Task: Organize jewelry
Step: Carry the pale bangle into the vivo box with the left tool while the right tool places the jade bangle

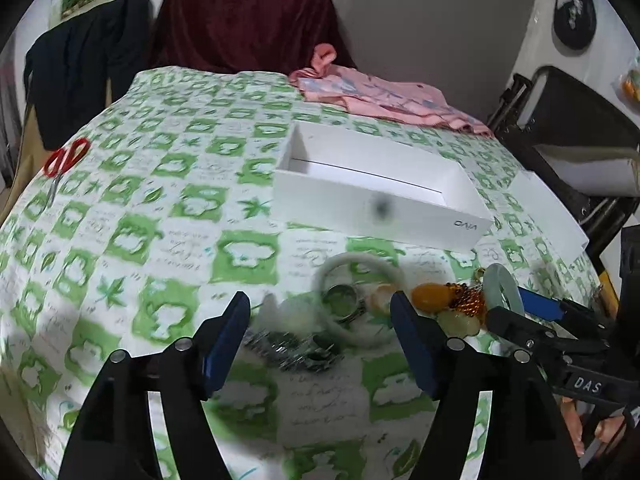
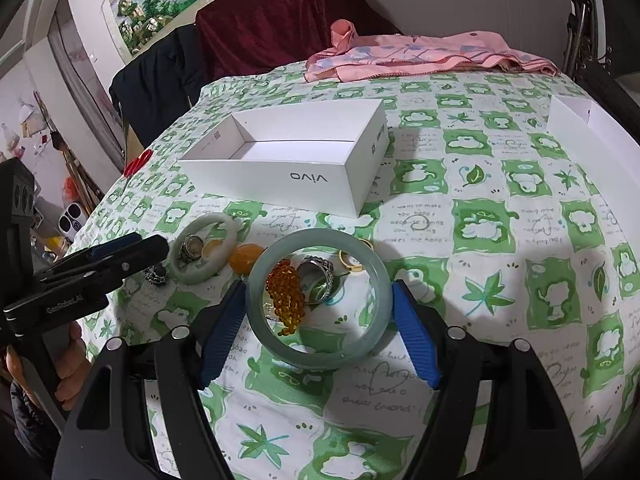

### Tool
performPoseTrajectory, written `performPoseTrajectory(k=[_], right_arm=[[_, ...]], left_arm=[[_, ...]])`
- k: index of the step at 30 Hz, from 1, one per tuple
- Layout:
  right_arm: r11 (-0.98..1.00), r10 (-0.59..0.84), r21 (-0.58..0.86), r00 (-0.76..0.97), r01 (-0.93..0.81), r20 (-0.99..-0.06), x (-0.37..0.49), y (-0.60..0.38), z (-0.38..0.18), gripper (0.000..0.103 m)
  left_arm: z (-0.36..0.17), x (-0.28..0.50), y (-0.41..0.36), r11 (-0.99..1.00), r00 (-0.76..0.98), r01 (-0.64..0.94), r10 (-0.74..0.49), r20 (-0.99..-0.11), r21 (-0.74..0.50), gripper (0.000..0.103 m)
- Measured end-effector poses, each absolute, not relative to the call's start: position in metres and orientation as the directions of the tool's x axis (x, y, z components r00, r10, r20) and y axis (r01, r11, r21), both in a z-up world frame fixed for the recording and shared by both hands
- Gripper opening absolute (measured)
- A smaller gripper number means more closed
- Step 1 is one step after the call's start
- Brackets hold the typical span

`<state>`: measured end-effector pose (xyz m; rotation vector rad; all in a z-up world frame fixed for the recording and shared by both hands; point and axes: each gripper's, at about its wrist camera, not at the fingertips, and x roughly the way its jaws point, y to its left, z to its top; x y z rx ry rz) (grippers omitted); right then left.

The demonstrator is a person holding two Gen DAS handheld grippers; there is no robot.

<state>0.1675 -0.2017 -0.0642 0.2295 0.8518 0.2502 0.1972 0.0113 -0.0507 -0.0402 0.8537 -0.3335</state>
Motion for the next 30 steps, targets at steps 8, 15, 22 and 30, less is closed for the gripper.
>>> performPoseTrajectory(k=[8, 15, 22, 30], right_arm=[[0.946, 0.297, 0.312, 0.634, -0.091, -0.714, 0.17, -0.211, -0.066, 0.069], [0.945, 0.299, 0.315, 0.634, -0.091, -0.713, 0.171, -0.212, -0.066, 0.069], [0.944, 0.299, 0.315, 0.643, -0.094, -0.705, 0.17, -0.212, -0.063, 0.069], [0.935, 0.309, 0.341, 0.698, -0.098, -0.646, 0.174, -0.22, -0.034, 0.069]], left_arm=[[-0.069, 0.222, -0.037, 0.931, 0.552, 0.365, -0.241, -0.798, -0.028, 0.071], [-0.067, 0.21, -0.03, 0.926, 0.579, 0.377, -0.249, -0.776, -0.016, 0.069], [-0.047, 0.203, -0.005, 0.945, 0.642, 0.318, -0.276, -0.715, -0.08, 0.069], [-0.009, 0.225, -0.009, 0.942, 0.681, 0.318, -0.305, -0.666, -0.106, 0.069]])
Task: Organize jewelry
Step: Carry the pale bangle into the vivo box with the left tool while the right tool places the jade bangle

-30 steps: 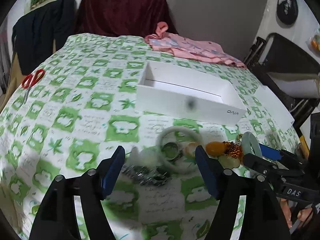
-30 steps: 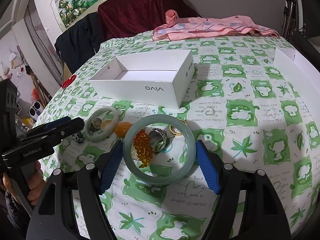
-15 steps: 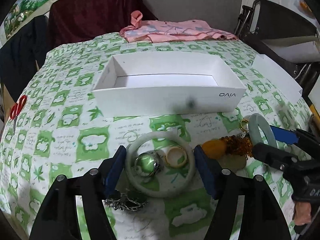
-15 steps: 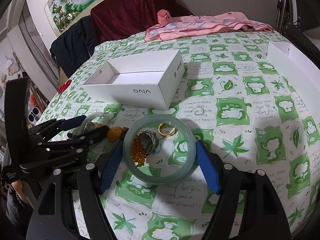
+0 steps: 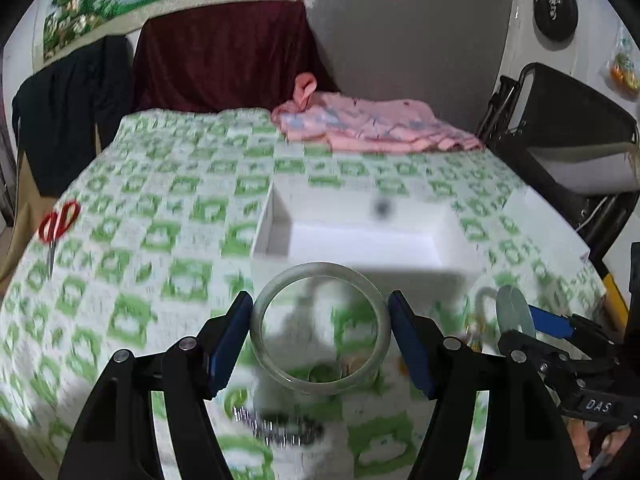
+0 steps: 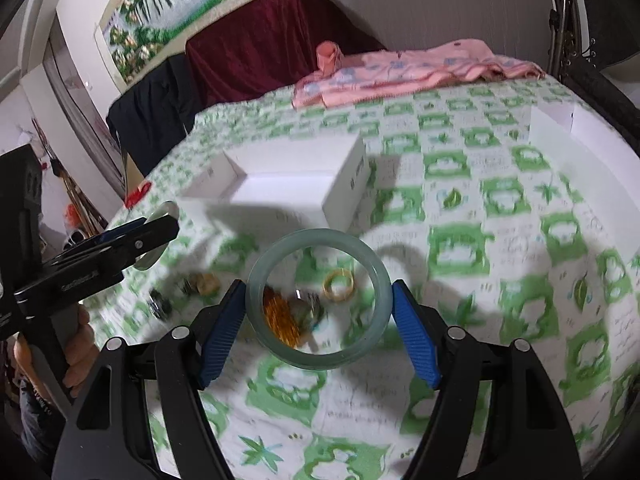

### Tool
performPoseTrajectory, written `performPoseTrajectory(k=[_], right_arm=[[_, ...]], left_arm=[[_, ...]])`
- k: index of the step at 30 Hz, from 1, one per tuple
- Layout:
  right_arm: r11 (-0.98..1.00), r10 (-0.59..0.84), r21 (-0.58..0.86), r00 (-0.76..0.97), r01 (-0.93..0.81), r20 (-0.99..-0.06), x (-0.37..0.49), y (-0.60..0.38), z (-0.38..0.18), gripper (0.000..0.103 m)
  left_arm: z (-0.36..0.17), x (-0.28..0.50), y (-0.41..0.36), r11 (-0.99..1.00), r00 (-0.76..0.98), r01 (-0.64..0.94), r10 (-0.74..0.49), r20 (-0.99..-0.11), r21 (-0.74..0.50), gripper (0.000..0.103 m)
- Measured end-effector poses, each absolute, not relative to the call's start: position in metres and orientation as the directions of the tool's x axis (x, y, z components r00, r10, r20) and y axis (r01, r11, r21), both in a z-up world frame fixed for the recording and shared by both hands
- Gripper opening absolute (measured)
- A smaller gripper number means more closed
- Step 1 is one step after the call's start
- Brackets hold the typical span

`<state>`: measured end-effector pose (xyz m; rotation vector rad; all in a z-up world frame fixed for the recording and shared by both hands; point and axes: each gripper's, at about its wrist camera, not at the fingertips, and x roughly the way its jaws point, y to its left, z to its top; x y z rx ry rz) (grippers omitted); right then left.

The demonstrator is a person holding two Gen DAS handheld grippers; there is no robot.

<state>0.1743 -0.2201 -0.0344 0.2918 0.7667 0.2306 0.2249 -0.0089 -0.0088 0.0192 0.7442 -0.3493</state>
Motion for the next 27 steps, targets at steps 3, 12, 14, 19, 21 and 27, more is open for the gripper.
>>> performPoseTrajectory(k=[3, 12, 14, 19, 21, 27], right_arm=[[0.939, 0.305, 0.322, 0.727, -0.122, -0.614, 0.19, -0.218, -0.011, 0.069], [0.932, 0.344, 0.318, 0.711, -0.177, -0.613, 0.259, -0.2, -0.006, 0.069], [0.93, 0.347, 0.325, 0.703, -0.172, -0.621, 0.269, -0.2, -0.014, 0.07], [0.91, 0.377, 0.384, 0.701, -0.158, -0.606, 0.273, -0.214, -0.024, 0.071], [0.9, 0.388, 0.41, 0.707, -0.151, -0.592, 0.27, -0.22, -0.023, 0.071], [0.885, 0.402, 0.449, 0.696, -0.128, -0.595, 0.258, -0.229, -0.025, 0.071]], left_arm=[[0.004, 0.243, -0.014, 0.938, 0.689, 0.327, -0.322, -0.649, -0.119, 0.069], [-0.011, 0.295, -0.015, 0.937, 0.654, 0.308, -0.333, -0.68, -0.163, 0.069], [-0.018, 0.301, -0.011, 0.932, 0.636, 0.304, -0.354, -0.686, -0.199, 0.069], [-0.019, 0.301, -0.004, 0.922, 0.635, 0.31, -0.382, -0.671, -0.231, 0.069], [-0.017, 0.299, -0.001, 0.922, 0.642, 0.307, -0.383, -0.664, -0.236, 0.069], [-0.021, 0.296, 0.011, 0.922, 0.637, 0.286, -0.386, -0.668, -0.26, 0.069]])
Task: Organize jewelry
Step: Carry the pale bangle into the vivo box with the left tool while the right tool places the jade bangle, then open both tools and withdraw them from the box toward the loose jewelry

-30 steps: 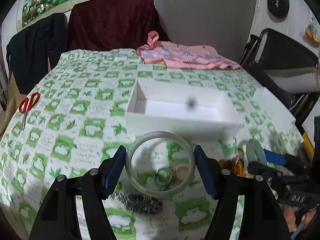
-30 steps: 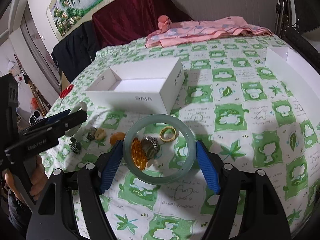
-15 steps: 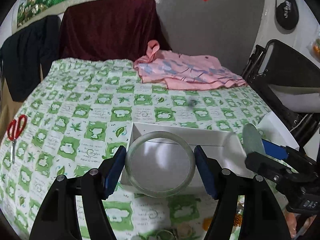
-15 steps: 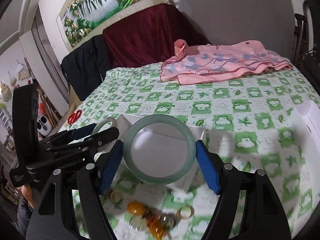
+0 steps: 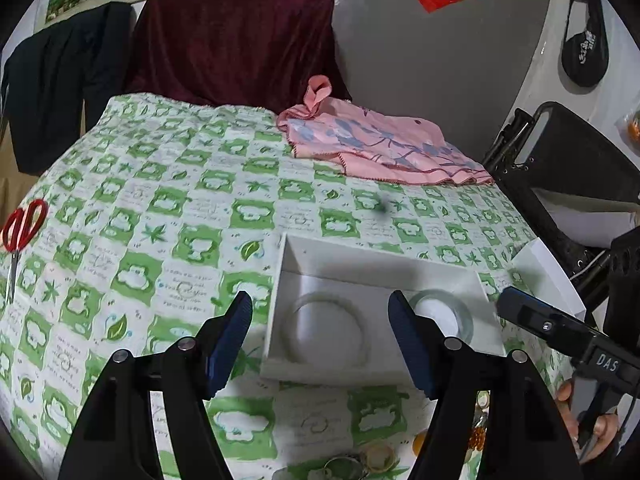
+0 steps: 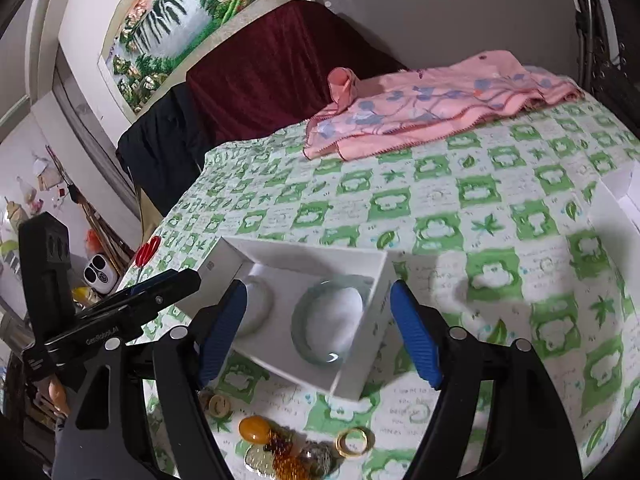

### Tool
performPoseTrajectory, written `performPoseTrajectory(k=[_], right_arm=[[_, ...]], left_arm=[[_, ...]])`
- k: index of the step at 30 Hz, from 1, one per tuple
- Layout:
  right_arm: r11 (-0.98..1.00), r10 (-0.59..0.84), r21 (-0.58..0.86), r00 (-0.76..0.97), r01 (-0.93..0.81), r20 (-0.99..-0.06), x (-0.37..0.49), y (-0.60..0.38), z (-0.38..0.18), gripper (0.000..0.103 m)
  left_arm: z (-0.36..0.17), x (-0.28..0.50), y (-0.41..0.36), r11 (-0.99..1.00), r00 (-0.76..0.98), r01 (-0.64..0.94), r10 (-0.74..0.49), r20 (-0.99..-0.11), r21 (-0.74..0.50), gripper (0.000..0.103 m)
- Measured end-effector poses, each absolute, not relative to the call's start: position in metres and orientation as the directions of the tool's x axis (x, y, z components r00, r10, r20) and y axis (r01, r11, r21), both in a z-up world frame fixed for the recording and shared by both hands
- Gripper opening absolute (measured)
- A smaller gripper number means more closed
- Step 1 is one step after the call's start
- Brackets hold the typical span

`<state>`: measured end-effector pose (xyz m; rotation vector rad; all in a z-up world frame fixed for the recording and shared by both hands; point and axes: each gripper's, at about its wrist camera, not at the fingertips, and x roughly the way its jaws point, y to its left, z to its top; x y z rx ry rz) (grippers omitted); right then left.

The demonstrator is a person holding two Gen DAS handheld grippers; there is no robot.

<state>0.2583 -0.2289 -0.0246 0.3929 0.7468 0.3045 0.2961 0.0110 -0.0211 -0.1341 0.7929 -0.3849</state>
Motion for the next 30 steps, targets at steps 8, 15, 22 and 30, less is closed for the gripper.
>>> performPoseTrajectory(k=[8, 15, 22, 30], right_arm=[[0.895, 0.349, 0.445, 0.692, -0.046, -0.631, 0.244, -0.245, -0.033, 0.071], [0.848, 0.431, 0.526, 0.652, -0.058, -0.624, 0.249, -0.25, -0.045, 0.071], [0.793, 0.518, 0.604, 0.608, -0.079, -0.602, 0.258, -0.248, -0.054, 0.071], [0.828, 0.465, 0.558, 0.625, -0.056, -0.627, 0.262, -0.247, -0.055, 0.072]], left_arm=[[-0.036, 0.286, 0.009, 0.923, 0.611, 0.298, -0.382, -0.693, -0.245, 0.07], [-0.041, 0.284, 0.007, 0.911, 0.598, 0.308, -0.409, -0.689, -0.274, 0.074], [-0.041, 0.265, -0.005, 0.893, 0.576, 0.359, -0.442, -0.688, -0.273, 0.076], [-0.045, 0.265, 0.003, 0.907, 0.583, 0.31, -0.418, -0.696, -0.286, 0.078]])
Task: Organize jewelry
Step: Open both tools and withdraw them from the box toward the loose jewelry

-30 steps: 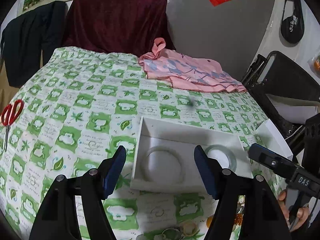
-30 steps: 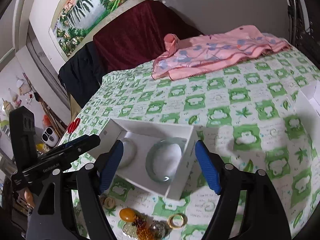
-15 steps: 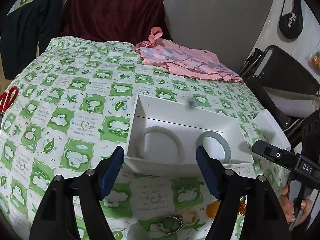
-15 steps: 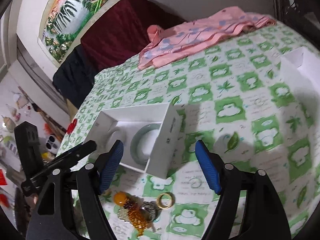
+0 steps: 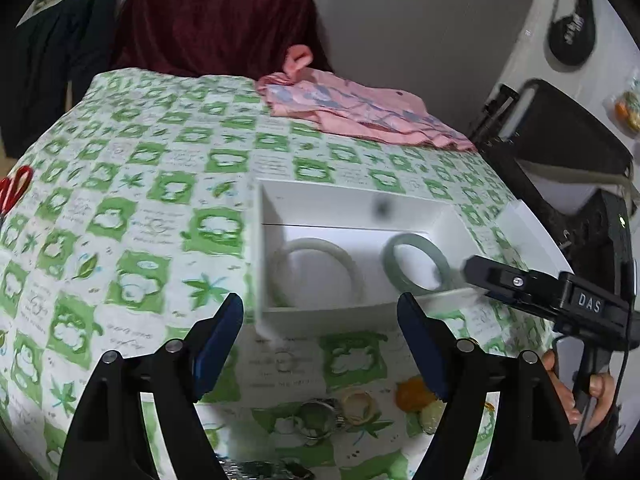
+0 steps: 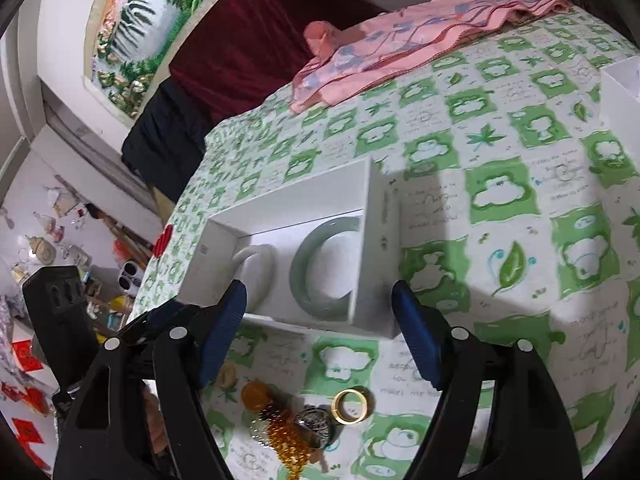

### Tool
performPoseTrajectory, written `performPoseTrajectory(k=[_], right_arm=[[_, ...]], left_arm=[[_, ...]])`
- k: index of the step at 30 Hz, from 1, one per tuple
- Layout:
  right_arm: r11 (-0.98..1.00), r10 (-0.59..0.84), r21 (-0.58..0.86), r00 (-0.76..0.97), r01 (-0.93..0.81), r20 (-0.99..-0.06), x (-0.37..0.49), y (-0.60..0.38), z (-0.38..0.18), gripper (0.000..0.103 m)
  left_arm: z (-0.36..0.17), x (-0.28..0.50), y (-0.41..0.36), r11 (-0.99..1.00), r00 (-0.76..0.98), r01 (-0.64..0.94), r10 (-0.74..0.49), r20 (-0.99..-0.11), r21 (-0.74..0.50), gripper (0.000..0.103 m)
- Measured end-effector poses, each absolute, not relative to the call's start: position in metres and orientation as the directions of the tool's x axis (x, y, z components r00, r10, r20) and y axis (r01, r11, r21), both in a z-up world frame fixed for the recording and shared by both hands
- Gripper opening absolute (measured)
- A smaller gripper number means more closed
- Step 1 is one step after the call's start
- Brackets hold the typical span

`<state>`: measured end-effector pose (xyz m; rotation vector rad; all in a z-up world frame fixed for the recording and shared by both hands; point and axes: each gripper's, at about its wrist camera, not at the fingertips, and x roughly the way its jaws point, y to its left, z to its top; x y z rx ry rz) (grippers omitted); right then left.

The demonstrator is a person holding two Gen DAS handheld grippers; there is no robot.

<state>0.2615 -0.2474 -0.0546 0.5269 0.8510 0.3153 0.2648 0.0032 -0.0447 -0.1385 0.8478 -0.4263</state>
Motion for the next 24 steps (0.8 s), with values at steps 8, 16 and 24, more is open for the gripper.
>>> performPoseTrajectory(k=[8, 16, 24], right_arm=[[0.915, 0.287, 0.403, 0.72, -0.011, -0.632, 0.239, -0.249, -0.041, 0.093], [0.901, 0.297, 0.433, 0.71, 0.012, -0.638, 0.201, -0.255, -0.055, 0.096], [0.957, 0.219, 0.29, 0.707, -0.02, -0.672, 0.172, -0.234, -0.058, 0.096]], left_arm=[[-0.045, 0.255, 0.021, 0.945, 0.625, 0.227, -0.326, -0.71, -0.234, 0.09], [-0.057, 0.227, 0.024, 0.962, 0.607, 0.226, -0.265, -0.749, -0.157, 0.093], [-0.066, 0.211, 0.043, 0.976, 0.598, 0.165, -0.215, -0.772, -0.144, 0.094]])
